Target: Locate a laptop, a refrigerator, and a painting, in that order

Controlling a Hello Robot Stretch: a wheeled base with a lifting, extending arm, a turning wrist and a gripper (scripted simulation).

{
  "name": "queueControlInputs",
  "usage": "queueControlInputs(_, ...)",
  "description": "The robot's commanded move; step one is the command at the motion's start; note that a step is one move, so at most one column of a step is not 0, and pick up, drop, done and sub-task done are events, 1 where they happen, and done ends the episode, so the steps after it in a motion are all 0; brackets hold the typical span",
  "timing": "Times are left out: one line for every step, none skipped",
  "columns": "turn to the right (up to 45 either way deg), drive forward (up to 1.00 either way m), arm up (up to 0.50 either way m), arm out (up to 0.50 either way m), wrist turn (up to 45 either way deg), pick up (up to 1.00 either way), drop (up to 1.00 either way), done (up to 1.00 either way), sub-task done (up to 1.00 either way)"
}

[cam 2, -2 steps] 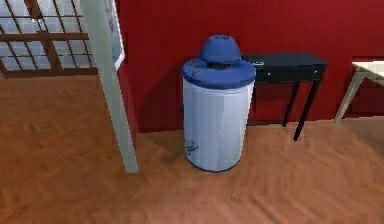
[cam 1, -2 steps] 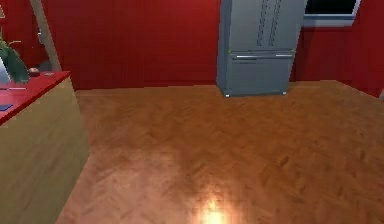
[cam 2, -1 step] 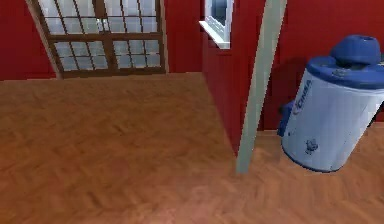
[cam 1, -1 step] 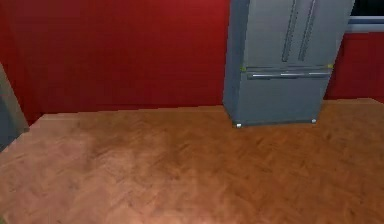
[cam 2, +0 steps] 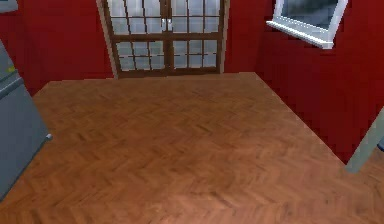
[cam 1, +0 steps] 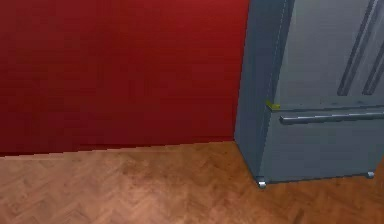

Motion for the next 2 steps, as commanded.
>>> queueControlInputs(-3.0,0.0,0.0,0.0,0.0,0.0,0.0,0.0,0.0)
queueControlInputs(0.0,0.95,0.0,0.0,0.0,0.0,0.0,0.0,0.0)
